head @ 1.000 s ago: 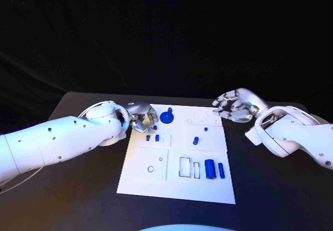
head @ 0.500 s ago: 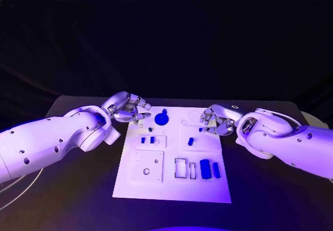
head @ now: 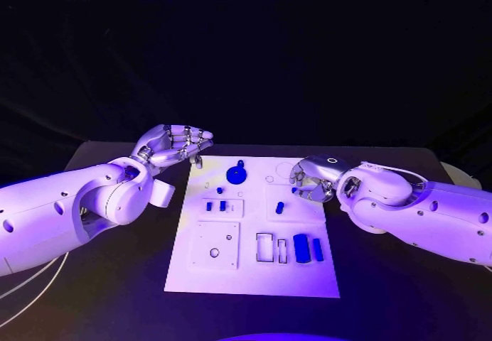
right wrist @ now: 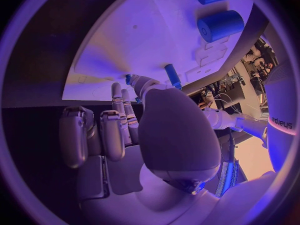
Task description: Assemble the parts on the task board
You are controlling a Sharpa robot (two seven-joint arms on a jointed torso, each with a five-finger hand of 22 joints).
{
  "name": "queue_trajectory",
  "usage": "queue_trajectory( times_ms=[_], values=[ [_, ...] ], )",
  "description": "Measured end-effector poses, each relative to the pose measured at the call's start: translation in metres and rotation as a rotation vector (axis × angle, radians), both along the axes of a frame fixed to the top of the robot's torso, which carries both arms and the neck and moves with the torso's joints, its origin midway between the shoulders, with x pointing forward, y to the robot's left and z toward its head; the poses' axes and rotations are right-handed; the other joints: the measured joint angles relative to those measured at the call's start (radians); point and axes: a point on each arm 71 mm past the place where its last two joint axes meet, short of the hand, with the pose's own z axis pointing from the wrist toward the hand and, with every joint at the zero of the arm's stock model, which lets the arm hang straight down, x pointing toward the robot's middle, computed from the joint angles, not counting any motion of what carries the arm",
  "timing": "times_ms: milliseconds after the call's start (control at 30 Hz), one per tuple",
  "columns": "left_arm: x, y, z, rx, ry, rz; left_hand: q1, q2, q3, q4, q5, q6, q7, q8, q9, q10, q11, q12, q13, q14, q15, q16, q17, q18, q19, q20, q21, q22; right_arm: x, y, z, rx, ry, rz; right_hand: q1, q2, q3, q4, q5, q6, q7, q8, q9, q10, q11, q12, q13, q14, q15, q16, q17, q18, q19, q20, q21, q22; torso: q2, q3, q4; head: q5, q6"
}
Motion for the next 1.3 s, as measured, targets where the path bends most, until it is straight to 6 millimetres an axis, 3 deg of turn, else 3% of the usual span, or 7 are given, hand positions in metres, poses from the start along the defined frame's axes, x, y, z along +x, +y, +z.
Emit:
queue_trajectory(
  times_ms=[233, 533, 1067, 1300],
  values=[
    [0.0, 0.002, 0.002, -0.065, 0.008, 0.017, 0.0, 0.0, 0.007, 0.001, 0.0, 0.0, 0.0, 0.0, 0.0, 0.003, 0.004, 0.0, 0.0, 0.0, 0.0, 0.0, -0.002, 0.0, 0.0, 0.0, 0.0, 0.0, -0.001, 0.006, -0.004, -0.016, 0.001, 0.012, 0.017, 0.017, 0.04, -0.018, 0.0, 0.035, -0.011, 0.005, 0.001, 0.041, -0.011, -0.002, -0.017, 0.0, 0.0, 0.0, 0.0, 0.0, 0.0, 0.0, 0.022, 0.0, 0.0, 0.0003, -0.0012, 0.002, -0.002],
    [0.0, 0.004, 0.002, -0.095, 0.014, 0.029, 0.004, -0.004, 0.013, 0.001, 0.0, 0.0, 0.0, 0.0, 0.0, 0.007, 0.0, 0.0, 0.0, 0.0, 0.0, 0.0, -0.004, 0.0, 0.004, -0.004, 0.0, 0.0, 0.0, 0.009, -0.005, -0.034, 0.003, 0.012, 0.02, 0.02, 0.073, -0.049, 0.0, 0.062, -0.02, 0.014, 0.006, 0.076, -0.024, -0.008, -0.028, 0.0, -0.008, 0.0, 0.0, 0.0, -0.004, -0.004, 0.036, 0.0, -0.001, 0.0011, -0.0007, 0.002, -0.006],
    [0.0, 0.006, 0.002, -0.107, 0.027, 0.036, 0.004, -0.004, 0.023, -0.004, 0.0, 0.0, 0.0, 0.0, -0.002, 0.007, 0.0, 0.0, -0.002, 0.0, 0.0, 0.0, -0.009, 0.0, 0.004, -0.004, 0.0, -0.001, 0.0, 0.015, -0.007, -0.072, -0.022, 0.018, 0.02, 0.021, 0.109, -0.084, -0.003, 0.081, -0.025, 0.022, 0.012, 0.102, -0.027, -0.019, -0.04, 0.0, -0.015, 0.0, 0.0, 0.0, -0.004, -0.011, 0.044, 0.0, 0.0, 0.0017, -0.0009, 0.004, -0.013],
    [0.0, 0.006, 0.001, -0.106, 0.032, 0.038, 0.008, -0.008, 0.029, -0.004, 0.0, 0.0, 0.0, 0.0, -0.003, 0.007, 0.0, 0.0, -0.003, 0.0, 0.0, 0.0, -0.011, 0.0, 0.004, -0.003, 0.0, -0.001, -0.005, 0.017, -0.008, -0.087, -0.044, 0.019, 0.012, 0.042, 0.144, -0.119, -0.02, 0.092, -0.029, 0.025, 0.017, 0.113, -0.031, -0.03, -0.045, 0.0, -0.015, 0.0, 0.0, 0.0, -0.002, -0.013, 0.052, 0.0, -0.002, 0.0017, -0.0012, 0.003, -0.016]
  ],
)
